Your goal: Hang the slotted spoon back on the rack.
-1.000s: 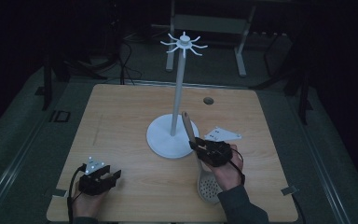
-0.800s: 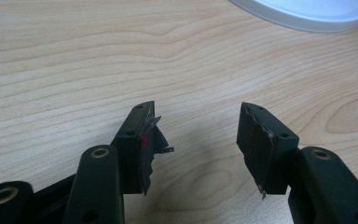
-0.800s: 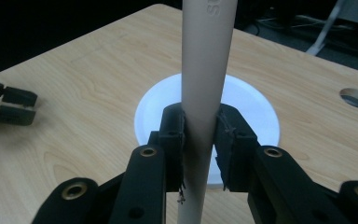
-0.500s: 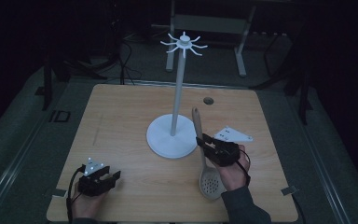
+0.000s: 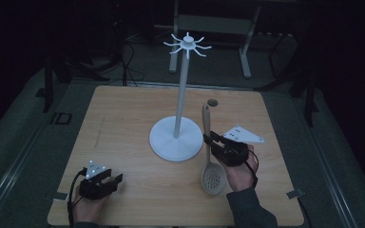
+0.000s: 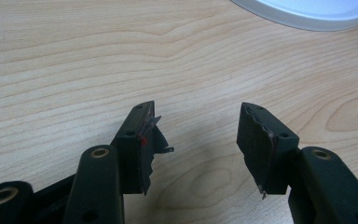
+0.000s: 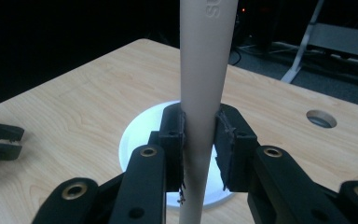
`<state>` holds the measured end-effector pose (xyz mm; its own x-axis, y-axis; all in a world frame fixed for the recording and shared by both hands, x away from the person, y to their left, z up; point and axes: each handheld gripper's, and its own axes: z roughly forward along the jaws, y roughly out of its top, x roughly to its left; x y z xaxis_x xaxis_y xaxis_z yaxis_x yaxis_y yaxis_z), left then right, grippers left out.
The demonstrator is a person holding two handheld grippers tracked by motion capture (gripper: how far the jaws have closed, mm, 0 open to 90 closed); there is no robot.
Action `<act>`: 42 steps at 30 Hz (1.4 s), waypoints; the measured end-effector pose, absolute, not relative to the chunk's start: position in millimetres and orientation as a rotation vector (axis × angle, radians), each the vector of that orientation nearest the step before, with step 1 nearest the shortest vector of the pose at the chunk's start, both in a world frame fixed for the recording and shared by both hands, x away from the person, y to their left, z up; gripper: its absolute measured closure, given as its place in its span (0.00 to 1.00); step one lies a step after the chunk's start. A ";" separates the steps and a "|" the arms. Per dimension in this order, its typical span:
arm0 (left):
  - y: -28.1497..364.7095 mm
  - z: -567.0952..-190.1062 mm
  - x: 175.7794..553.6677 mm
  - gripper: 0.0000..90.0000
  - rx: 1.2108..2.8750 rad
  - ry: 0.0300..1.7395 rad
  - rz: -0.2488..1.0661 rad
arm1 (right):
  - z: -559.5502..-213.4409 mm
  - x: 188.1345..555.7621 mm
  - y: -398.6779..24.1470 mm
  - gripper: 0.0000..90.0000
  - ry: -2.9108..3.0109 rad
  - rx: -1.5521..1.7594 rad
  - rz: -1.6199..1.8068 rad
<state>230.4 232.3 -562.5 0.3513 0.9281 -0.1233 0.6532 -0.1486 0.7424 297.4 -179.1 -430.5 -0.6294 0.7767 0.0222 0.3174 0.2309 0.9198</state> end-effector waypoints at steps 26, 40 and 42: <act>229.4 -560.9 230.9 0.53 1.887 1.377 0.485 | -420.4 296.1 -174.2 0.82 1.963 0.944 1.425; 229.6 -560.7 231.0 0.52 1.884 1.375 0.491 | -412.0 300.2 -172.1 0.82 1.936 0.904 1.461; 229.6 -560.8 231.1 0.52 1.883 1.376 0.492 | -409.9 301.7 -171.5 0.82 1.933 0.897 1.465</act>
